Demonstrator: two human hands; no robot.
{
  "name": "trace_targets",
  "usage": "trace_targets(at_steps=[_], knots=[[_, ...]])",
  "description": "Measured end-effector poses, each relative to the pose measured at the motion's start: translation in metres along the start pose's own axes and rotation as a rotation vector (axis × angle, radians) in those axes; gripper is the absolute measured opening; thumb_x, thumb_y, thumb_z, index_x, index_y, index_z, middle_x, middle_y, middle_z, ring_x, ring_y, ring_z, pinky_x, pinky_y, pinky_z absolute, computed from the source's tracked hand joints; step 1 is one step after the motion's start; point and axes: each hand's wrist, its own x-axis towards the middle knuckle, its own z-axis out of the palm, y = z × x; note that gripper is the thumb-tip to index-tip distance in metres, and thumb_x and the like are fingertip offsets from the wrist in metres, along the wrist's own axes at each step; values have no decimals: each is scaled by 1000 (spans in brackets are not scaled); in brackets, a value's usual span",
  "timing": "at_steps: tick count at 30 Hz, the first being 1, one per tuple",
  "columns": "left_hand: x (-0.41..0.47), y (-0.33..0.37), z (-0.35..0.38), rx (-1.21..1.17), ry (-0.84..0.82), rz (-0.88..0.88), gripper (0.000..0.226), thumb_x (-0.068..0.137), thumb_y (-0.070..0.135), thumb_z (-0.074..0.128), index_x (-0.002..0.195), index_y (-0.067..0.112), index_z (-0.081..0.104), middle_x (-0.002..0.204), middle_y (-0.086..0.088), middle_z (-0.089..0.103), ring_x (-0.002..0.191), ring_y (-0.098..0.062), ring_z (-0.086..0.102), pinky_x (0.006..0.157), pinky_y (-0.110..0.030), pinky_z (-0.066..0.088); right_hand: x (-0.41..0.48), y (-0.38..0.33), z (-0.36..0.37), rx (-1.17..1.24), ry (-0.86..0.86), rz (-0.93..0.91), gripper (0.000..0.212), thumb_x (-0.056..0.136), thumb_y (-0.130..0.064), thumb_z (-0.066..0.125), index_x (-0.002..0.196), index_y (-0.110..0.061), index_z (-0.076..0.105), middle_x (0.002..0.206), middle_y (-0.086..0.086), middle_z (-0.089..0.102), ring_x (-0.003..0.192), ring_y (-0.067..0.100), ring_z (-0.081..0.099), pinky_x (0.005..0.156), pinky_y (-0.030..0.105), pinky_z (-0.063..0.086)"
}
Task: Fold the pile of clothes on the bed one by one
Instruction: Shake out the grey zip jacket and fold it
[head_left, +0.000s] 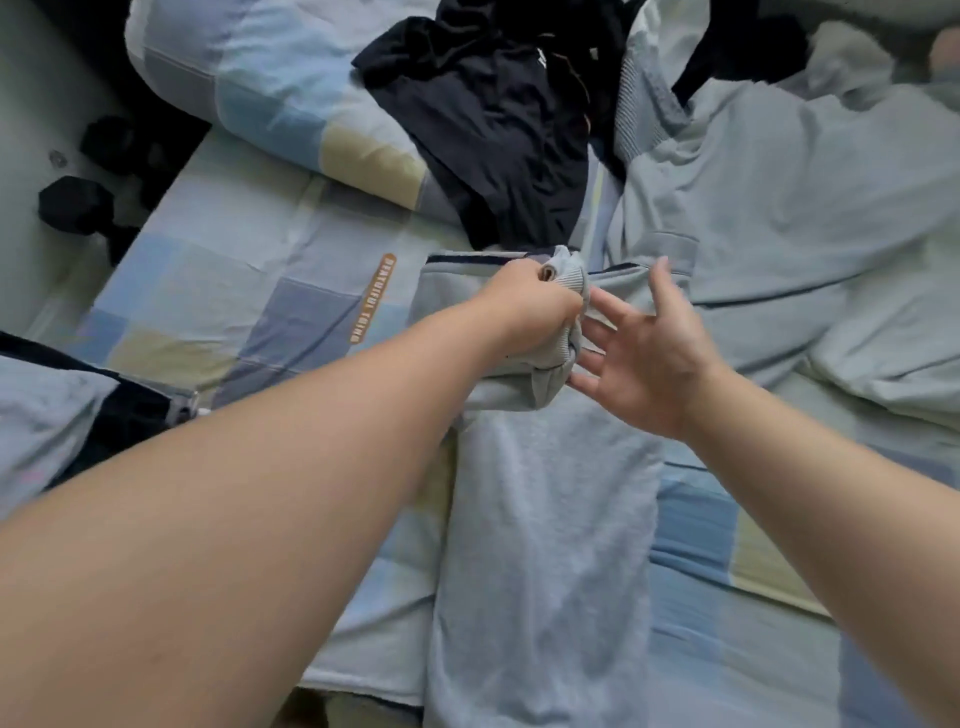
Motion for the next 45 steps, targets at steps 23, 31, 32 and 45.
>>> trace_targets(at_steps=[23,31,32,45], knots=[[42,-25,149,9,194,-168,22,83,19,65,98,4,67,82,-8,62,78,-24,57,71,-36,48,-17,10,-165,-450,193,-98,54,105,-54,33,143,-22,53,148,-5,52,133,11,45,111,32,30],[79,-99,76,574,509,-224,44,90,32,57,133,24,47,142,-7,48,133,-33,40,108,-45,34,75,64,-156,-1528,321,-375,63,102,-46,45,159,-32,21,169,-1,6,155,28,-1,124,49,5],[84,-104,79,677,532,-71,50,92,34,56,139,23,45,150,-7,42,140,-32,32,112,-46,28,88,70,-156,-1612,353,-432,63,101,-49,42,159,-33,20,169,0,4,155,30,-3,124,53,5],[181,-213,124,1147,263,376,72,92,68,29,158,43,17,168,-2,14,154,-34,7,121,-61,5,201,140,-221,-1961,516,-736,74,96,-61,34,159,-23,26,168,12,12,153,43,7,120,65,8]])
